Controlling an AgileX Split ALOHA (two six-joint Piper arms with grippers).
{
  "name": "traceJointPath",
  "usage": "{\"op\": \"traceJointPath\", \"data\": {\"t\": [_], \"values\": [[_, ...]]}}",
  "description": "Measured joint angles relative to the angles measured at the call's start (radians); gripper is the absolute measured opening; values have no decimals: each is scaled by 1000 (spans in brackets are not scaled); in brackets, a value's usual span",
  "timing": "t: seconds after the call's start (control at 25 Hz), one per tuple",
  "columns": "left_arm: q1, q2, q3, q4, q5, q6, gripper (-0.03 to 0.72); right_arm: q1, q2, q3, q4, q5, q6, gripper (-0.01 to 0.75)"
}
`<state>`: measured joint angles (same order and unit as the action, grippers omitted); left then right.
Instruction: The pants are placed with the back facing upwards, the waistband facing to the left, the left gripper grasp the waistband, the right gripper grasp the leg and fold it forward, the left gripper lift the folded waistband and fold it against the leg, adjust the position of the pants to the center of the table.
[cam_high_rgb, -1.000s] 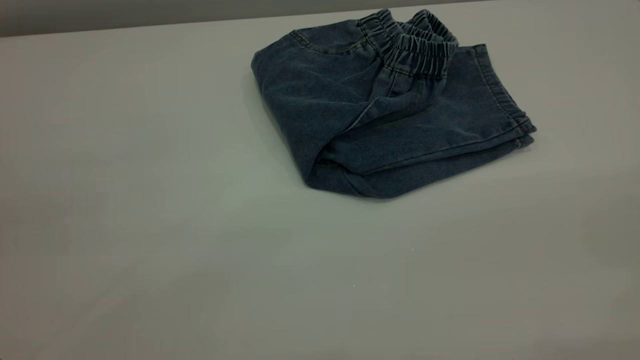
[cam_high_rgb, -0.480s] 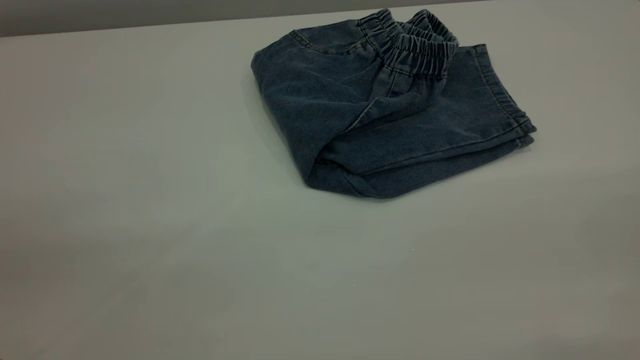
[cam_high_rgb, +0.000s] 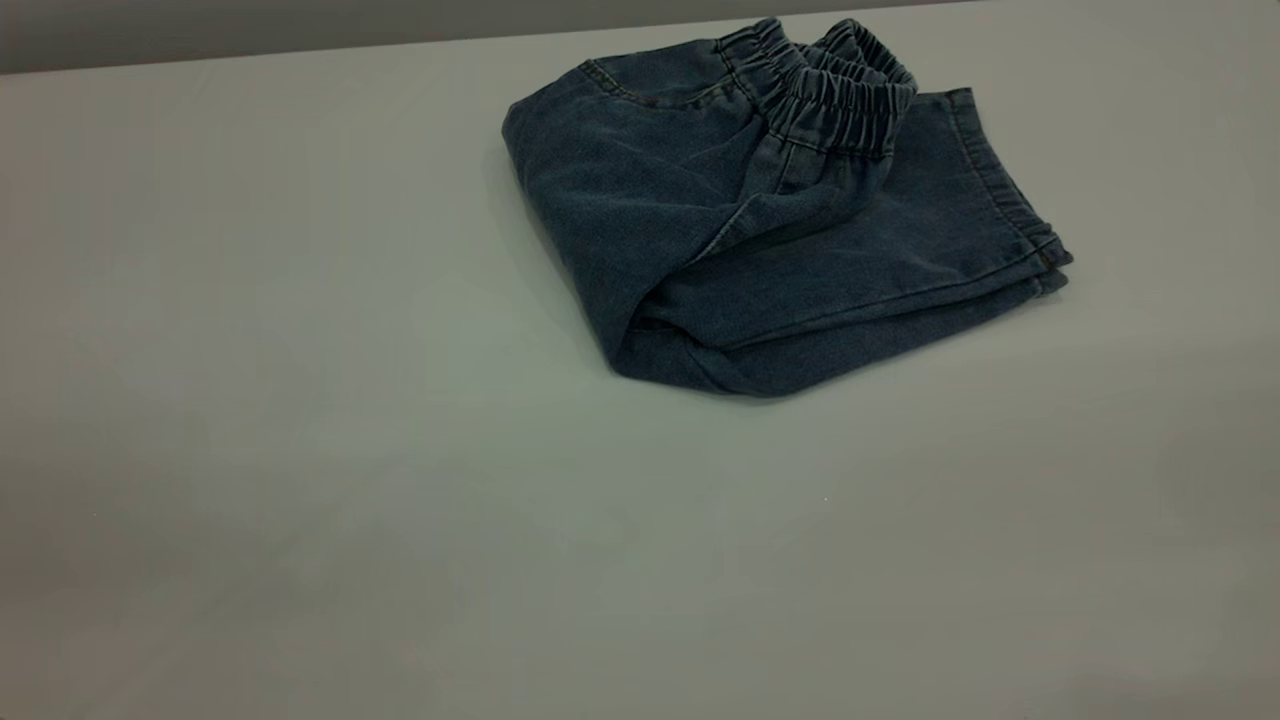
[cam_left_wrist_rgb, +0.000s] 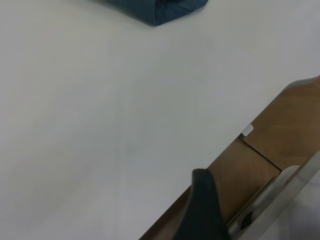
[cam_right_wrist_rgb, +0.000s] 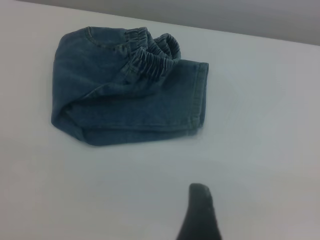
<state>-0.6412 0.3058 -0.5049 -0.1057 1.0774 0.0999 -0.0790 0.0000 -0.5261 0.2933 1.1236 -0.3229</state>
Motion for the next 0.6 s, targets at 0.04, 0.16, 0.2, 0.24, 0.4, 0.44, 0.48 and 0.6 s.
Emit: {"op": "traceJointPath", "data": {"t": [0.04,0.16,0.2,0.24,0.4,0.44,0.48,0.6], "values": [[0,0,0,0,0,0,509,0,0,0,1,0,0,461],[0,0,0,0,2,0,509,0,0,0,1,0,0,461],[0,0,0,0,2,0,509,0,0,0,1,0,0,461],[0,0,0,0,3,0,509,0,0,0,1,0,0,461],[0,0,-1,0,6,0,509,0,0,0,0,0,0,461],[0,0,-1,0,6,0,509,0,0,0,0,0,0,461],[0,-2,-1,0,6,0,509,0,0,0,0,0,0,461],[36,-34,-1,-1,6,0,509,0,0,0,0,1,0,461]]}}
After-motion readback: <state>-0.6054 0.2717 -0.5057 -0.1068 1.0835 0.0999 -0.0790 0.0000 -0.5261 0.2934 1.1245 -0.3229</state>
